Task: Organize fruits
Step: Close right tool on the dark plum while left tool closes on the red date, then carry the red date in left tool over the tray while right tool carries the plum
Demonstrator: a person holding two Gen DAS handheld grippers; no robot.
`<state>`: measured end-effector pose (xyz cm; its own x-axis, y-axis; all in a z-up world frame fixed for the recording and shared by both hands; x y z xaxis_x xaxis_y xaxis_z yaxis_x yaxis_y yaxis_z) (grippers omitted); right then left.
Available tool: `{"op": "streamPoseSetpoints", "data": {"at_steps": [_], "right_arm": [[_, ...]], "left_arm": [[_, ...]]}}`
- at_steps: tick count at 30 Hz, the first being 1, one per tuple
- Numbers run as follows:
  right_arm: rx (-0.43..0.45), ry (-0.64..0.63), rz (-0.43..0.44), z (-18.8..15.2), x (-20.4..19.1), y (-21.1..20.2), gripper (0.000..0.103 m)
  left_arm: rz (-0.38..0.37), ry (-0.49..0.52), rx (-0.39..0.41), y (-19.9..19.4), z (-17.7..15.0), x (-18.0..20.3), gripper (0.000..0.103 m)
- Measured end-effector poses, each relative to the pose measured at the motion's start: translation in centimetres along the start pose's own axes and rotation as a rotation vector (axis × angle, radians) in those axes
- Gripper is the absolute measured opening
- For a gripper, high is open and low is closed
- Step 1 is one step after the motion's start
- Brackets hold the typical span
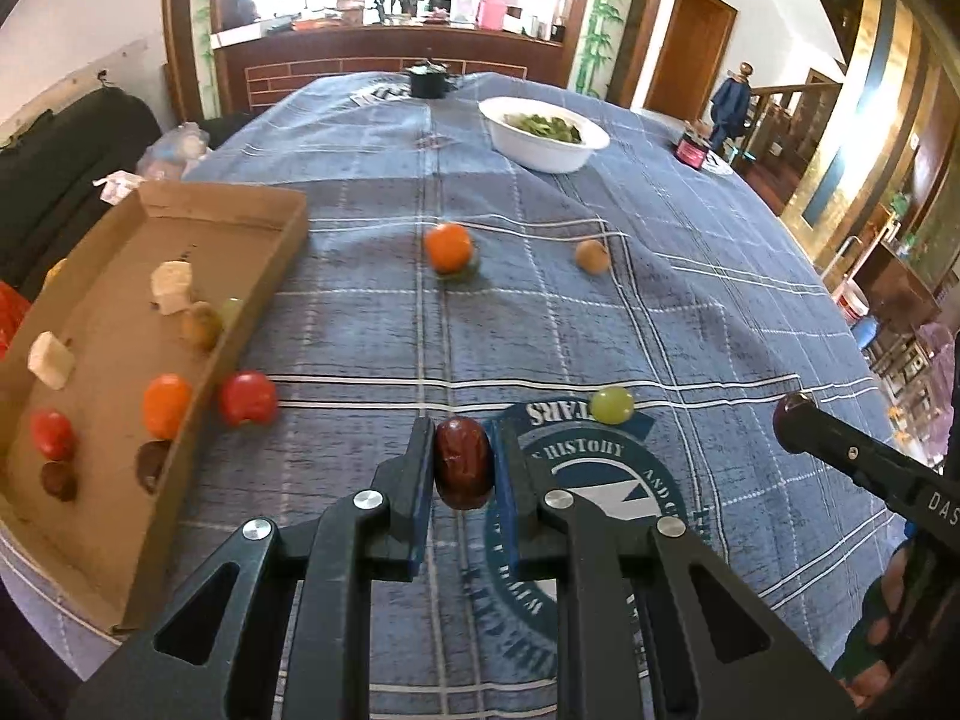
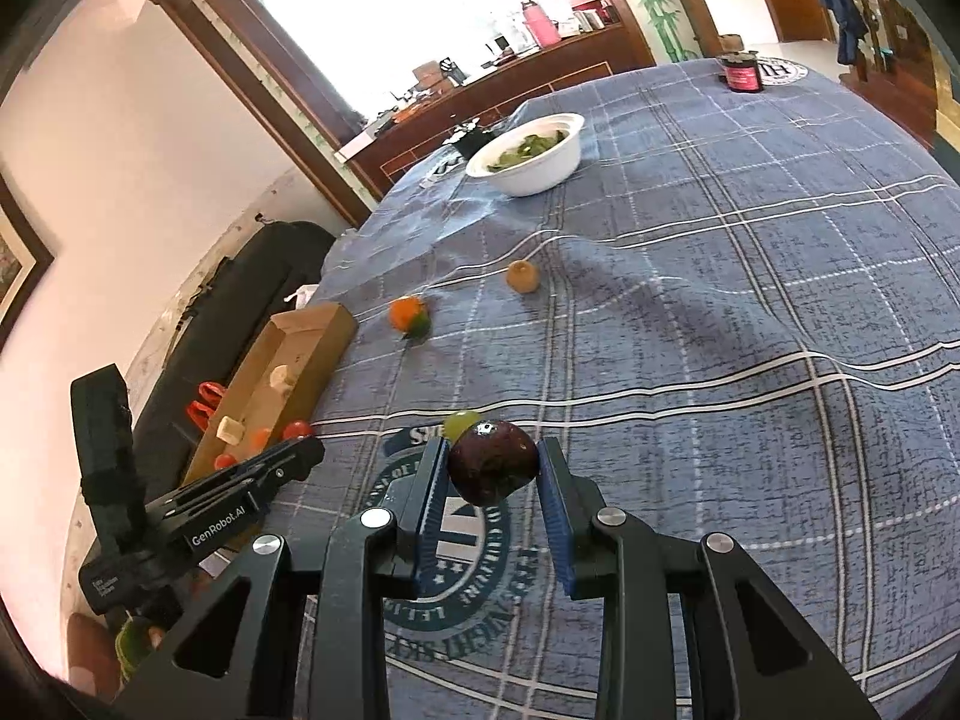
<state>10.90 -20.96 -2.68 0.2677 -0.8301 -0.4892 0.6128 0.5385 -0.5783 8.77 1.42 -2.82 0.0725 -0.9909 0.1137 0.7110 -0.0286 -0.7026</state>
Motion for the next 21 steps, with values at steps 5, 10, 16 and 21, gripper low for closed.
{"op": "streamPoseSetpoints", "data": {"at_steps": [5, 10, 16, 21], "right_arm": [[-0.007, -0.015, 0.010, -0.1, -1.3, 0.3, 0.030], [-0.017, -0.029, 0.015, -0.3, -2.4, 0.7, 0.030], [-0.027, -0.048, 0.025, -0.4, -3.5, 1.2, 0.030], [-0.040, -0.061, 0.035, -0.4, -4.4, 1.9, 0.030]], "left_arm": [[0.008, -0.013, 0.012, -0.7, 0.1, -0.8, 0.016], [0.015, -0.016, 0.022, -1.3, 0.3, -1.4, 0.016], [0.029, -0.025, 0.032, -1.8, 0.5, -2.3, 0.016], [0.041, -0.034, 0.038, -2.2, 0.7, -3.3, 0.016]]}}
Point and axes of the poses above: each gripper's, at about its wrist camera, not at the fingertips, and y roughly the way its jaws point, x to its right, z to its top, the point moved 4 cm from there along y, roughly the way its jaws point, and after that the axes turned 7 degrees about x, right-handed, at the moved point
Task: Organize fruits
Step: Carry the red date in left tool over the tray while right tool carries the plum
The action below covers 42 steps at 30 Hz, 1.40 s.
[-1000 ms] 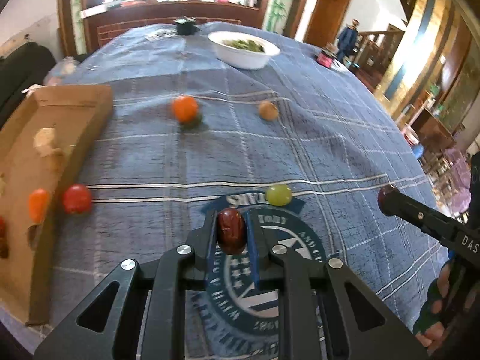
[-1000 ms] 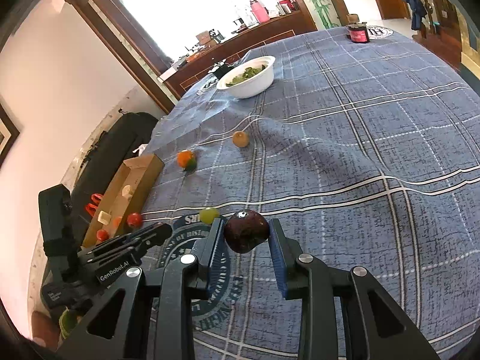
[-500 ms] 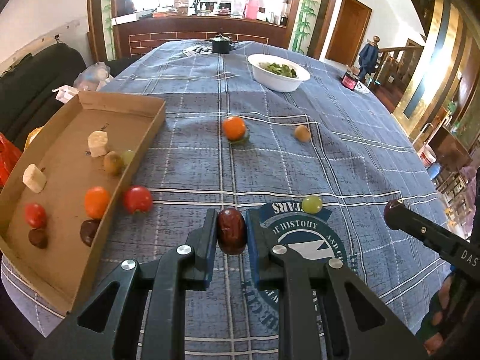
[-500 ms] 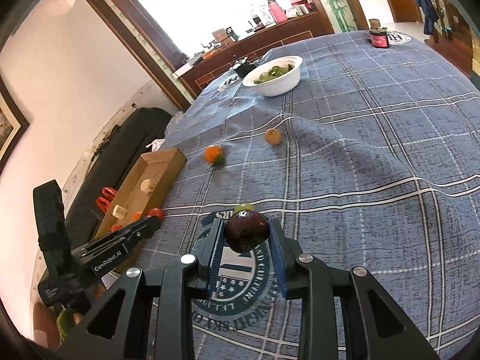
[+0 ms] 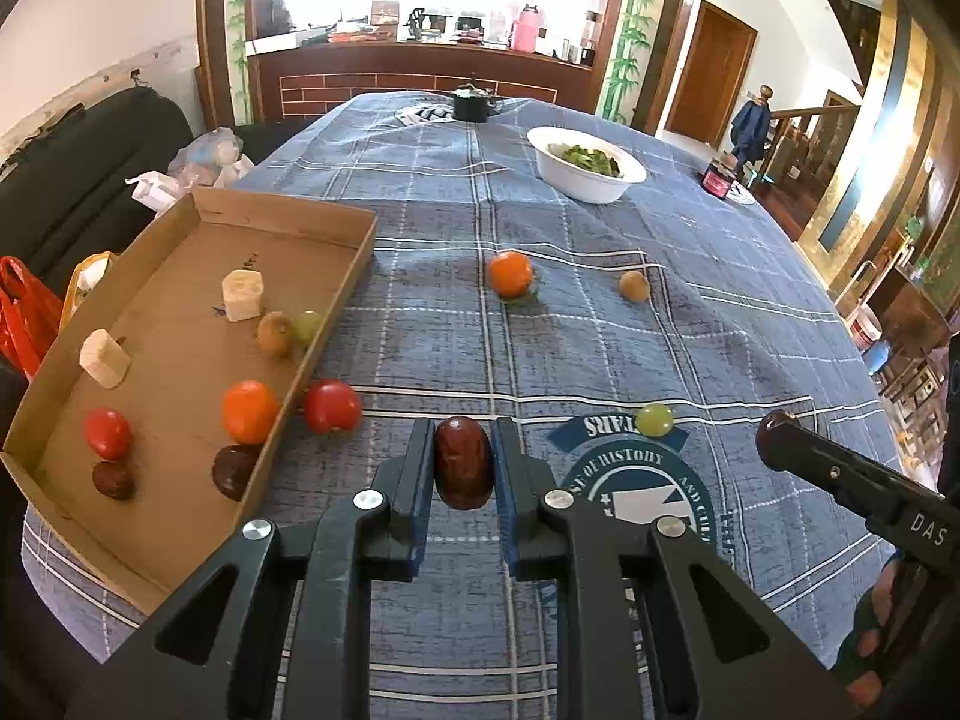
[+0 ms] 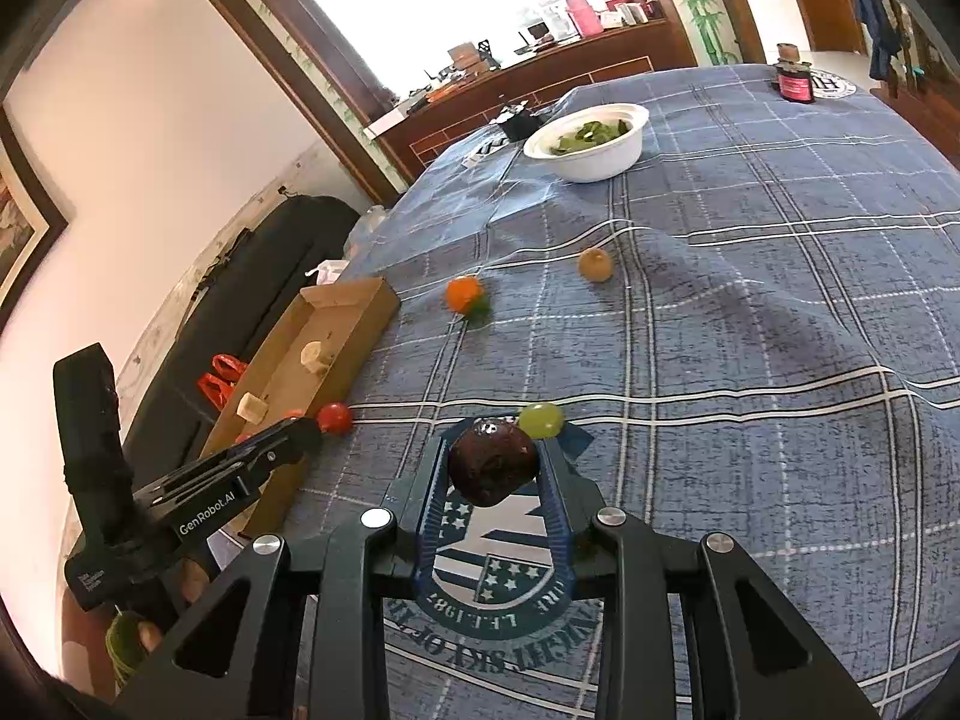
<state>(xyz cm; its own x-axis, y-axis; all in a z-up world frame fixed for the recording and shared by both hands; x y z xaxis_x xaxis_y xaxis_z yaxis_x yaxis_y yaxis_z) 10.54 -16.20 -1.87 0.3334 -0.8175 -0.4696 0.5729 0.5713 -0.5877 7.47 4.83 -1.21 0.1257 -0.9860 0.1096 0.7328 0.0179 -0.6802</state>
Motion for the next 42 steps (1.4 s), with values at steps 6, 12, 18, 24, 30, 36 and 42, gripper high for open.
{"op": "streamPoseSetpoints", "data": {"at_steps": [6, 12, 18, 24, 30, 36, 42], "right_arm": [[-0.012, -0.020, 0.011, 0.1, -1.2, 0.8, 0.030], [-0.026, -0.034, 0.023, 0.1, -2.5, 2.0, 0.030], [-0.043, -0.052, 0.057, 0.6, -4.6, 3.9, 0.030], [-0.055, -0.079, 0.106, 1.6, -7.6, 6.1, 0.030], [-0.078, -0.103, 0.156, 2.8, -10.8, 9.3, 0.030], [-0.094, -0.135, 0.192, 4.9, -14.2, 13.0, 0.030], [-0.130, -0.189, 0.184, 7.1, -17.3, 18.4, 0.030]], "left_arm": [[0.008, -0.013, 0.005, -0.2, 0.2, -1.4, 0.016], [0.017, -0.039, 0.011, -0.6, 0.4, -3.3, 0.016], [0.042, -0.081, 0.023, -1.2, 1.0, -6.8, 0.016], [0.090, -0.123, 0.037, -1.6, 1.8, -11.1, 0.016], [0.115, -0.150, 0.037, -1.2, 2.6, -14.0, 0.016], [0.105, -0.173, 0.016, 0.2, 3.3, -15.5, 0.016], [0.109, -0.182, 0.007, 1.9, 4.1, -15.8, 0.016]]}}
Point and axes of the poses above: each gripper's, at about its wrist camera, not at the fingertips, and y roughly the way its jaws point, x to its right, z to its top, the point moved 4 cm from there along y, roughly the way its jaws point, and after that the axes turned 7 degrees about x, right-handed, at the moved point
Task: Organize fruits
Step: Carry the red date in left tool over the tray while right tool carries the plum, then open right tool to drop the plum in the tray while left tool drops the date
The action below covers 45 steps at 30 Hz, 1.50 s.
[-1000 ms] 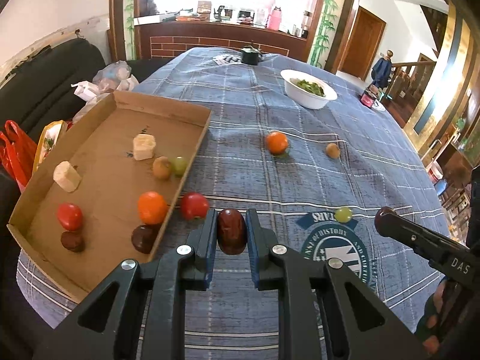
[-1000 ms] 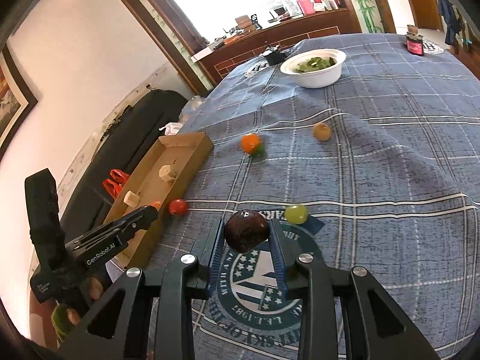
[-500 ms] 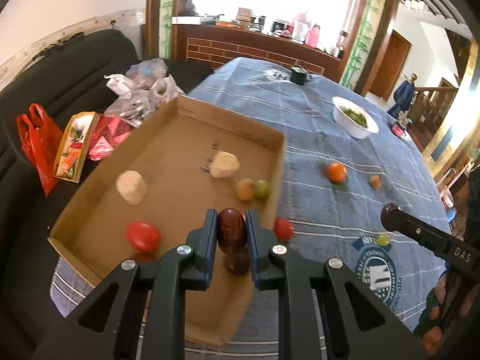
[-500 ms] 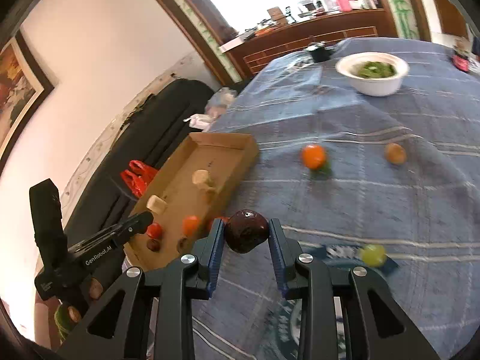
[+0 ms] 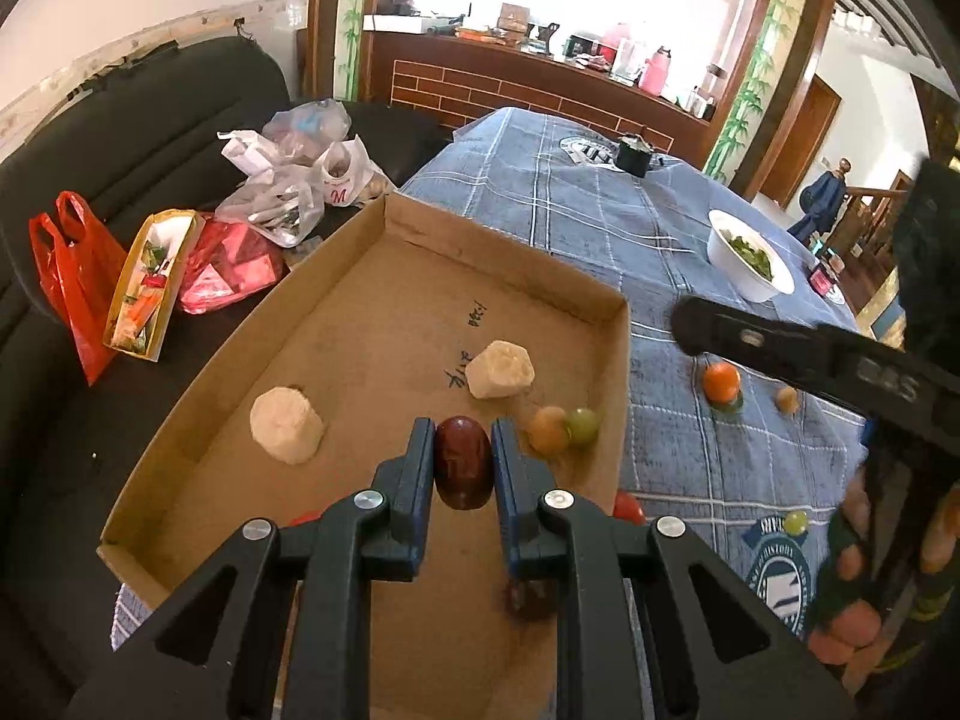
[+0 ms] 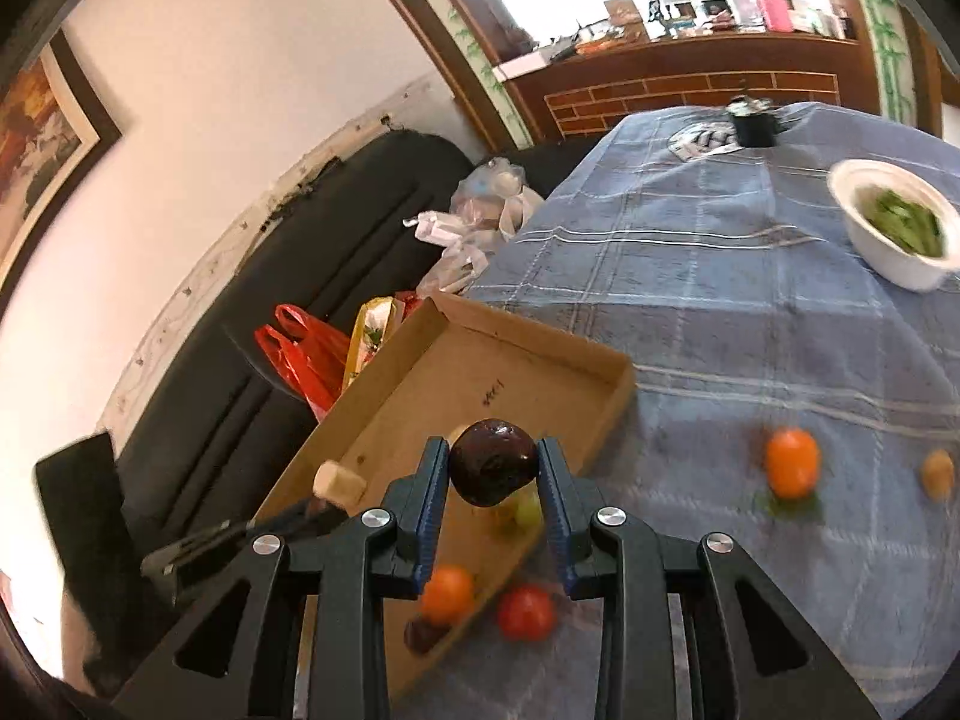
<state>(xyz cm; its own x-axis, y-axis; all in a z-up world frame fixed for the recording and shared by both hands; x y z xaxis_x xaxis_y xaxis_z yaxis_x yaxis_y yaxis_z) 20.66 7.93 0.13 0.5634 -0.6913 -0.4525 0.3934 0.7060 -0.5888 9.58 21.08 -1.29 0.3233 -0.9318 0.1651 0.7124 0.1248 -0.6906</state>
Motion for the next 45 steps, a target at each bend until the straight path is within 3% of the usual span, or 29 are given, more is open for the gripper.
{"op": "streamPoseSetpoints", "data": {"at_steps": [11, 21, 25, 32, 36, 45], "right_arm": [[-0.157, -0.066, -0.104, 0.2, 1.0, 9.6, 0.030], [-0.183, -0.106, -0.130, -0.7, 0.8, 11.5, 0.038], [-0.156, -0.078, -0.120, -0.4, 1.2, 10.4, 0.041], [-0.088, -0.021, -0.078, 0.3, 1.9, 6.1, 0.041], [-0.066, 0.005, -0.058, -0.2, 2.3, 3.4, 0.042], [-0.013, 0.057, -0.049, -2.9, 4.4, -3.3, 0.042]], "left_arm": [[0.032, 0.002, -0.111, 4.5, -1.2, 0.3, 0.016], [0.039, -0.028, -0.176, 5.6, -2.3, -0.1, 0.017], [0.048, -0.040, -0.175, 5.2, -2.4, -0.1, 0.017], [0.057, -0.039, -0.093, 2.4, -2.0, 0.7, 0.018], [0.065, -0.020, -0.034, 0.6, -1.6, 1.6, 0.050], [0.023, 0.007, 0.016, -2.0, -1.4, 3.2, 0.051]]}}
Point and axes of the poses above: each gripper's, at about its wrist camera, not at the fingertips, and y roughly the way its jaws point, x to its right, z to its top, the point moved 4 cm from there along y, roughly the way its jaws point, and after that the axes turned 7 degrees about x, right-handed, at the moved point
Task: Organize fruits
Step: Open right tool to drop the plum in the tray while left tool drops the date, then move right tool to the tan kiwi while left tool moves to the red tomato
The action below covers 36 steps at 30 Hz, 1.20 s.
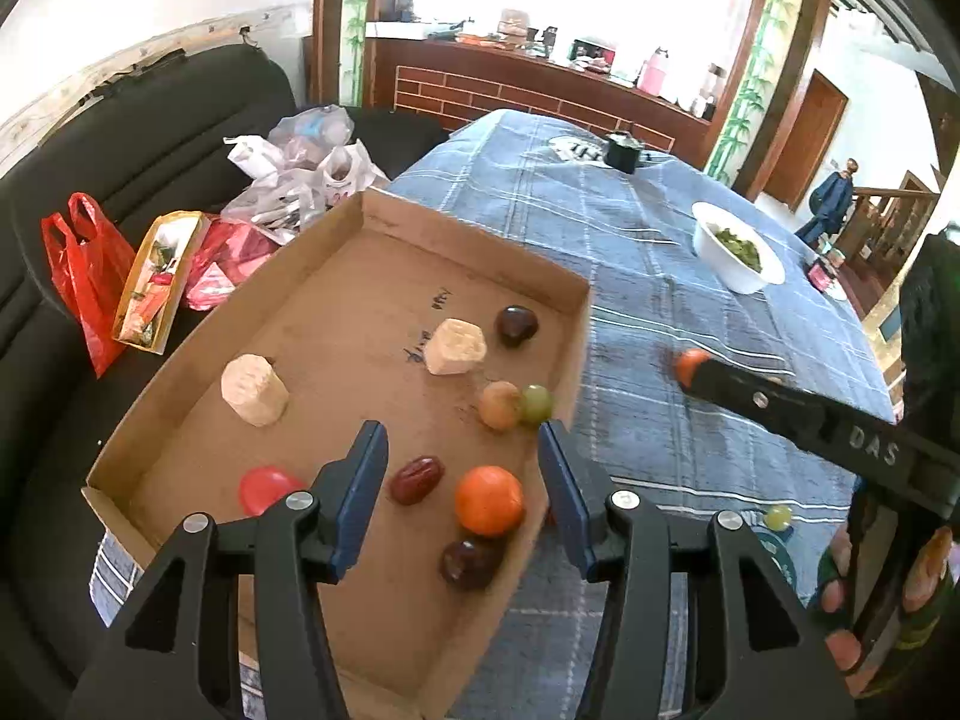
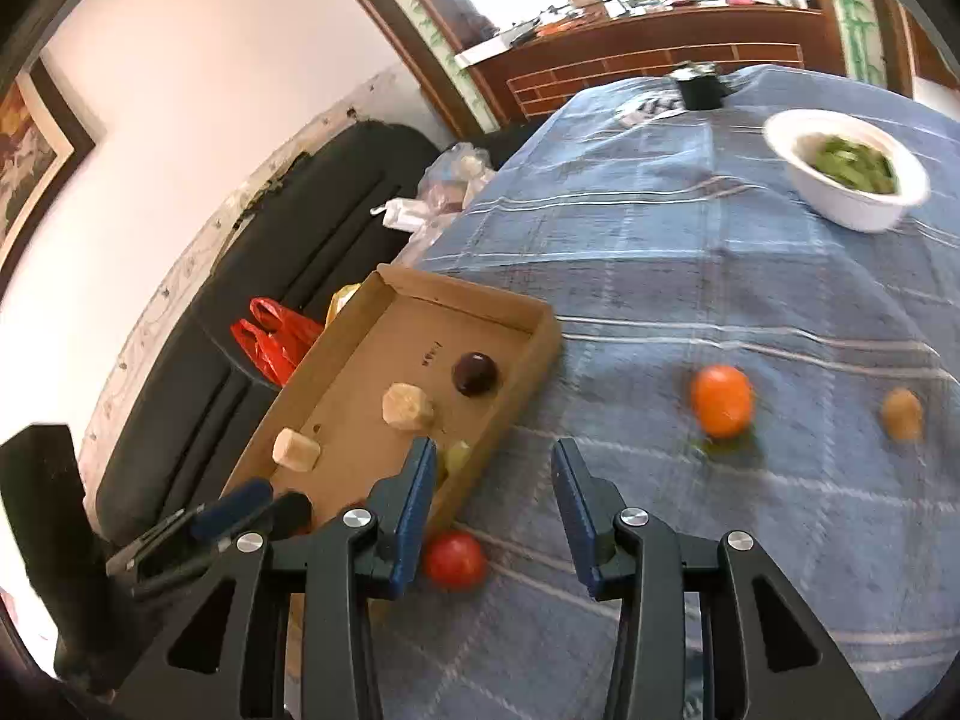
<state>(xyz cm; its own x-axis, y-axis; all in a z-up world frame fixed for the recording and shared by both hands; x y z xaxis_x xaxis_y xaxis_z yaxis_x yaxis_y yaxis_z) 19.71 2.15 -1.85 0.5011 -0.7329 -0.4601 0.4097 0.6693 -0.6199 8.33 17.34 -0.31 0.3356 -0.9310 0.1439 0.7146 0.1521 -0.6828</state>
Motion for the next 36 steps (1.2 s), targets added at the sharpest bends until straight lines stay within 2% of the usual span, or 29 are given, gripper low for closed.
{"op": "streamPoseSetpoints", "data": {"at_steps": [7, 17, 23, 28, 32, 36], "right_arm": [[0.050, 0.054, -0.051, -2.1, 3.7, -5.5, 0.042], [0.091, 0.112, -0.137, -4.9, 8.8, -11.0, 0.042], [0.106, 0.147, -0.175, -6.2, 11.2, -12.9, 0.042], [0.112, 0.145, -0.202, -7.0, 12.1, -13.8, 0.042], [0.118, 0.135, -0.209, -7.3, 12.2, -14.2, 0.042], [0.122, 0.143, -0.203, -7.2, 12.5, -14.3, 0.042]], "left_arm": [[-0.060, 0.013, -0.008, -1.0, -1.2, 2.2, 0.051], [-0.138, 0.063, -0.040, -1.7, -3.5, 6.2, 0.050], [-0.176, 0.085, -0.056, -2.1, -4.6, 8.0, 0.050], [-0.223, 0.062, -0.072, -2.1, -6.1, 7.8, 0.050], [-0.225, 0.014, -0.114, -1.0, -7.0, 7.3, 0.050], [-0.192, 0.009, -0.125, -0.2, -7.0, 7.0, 0.050]]}}
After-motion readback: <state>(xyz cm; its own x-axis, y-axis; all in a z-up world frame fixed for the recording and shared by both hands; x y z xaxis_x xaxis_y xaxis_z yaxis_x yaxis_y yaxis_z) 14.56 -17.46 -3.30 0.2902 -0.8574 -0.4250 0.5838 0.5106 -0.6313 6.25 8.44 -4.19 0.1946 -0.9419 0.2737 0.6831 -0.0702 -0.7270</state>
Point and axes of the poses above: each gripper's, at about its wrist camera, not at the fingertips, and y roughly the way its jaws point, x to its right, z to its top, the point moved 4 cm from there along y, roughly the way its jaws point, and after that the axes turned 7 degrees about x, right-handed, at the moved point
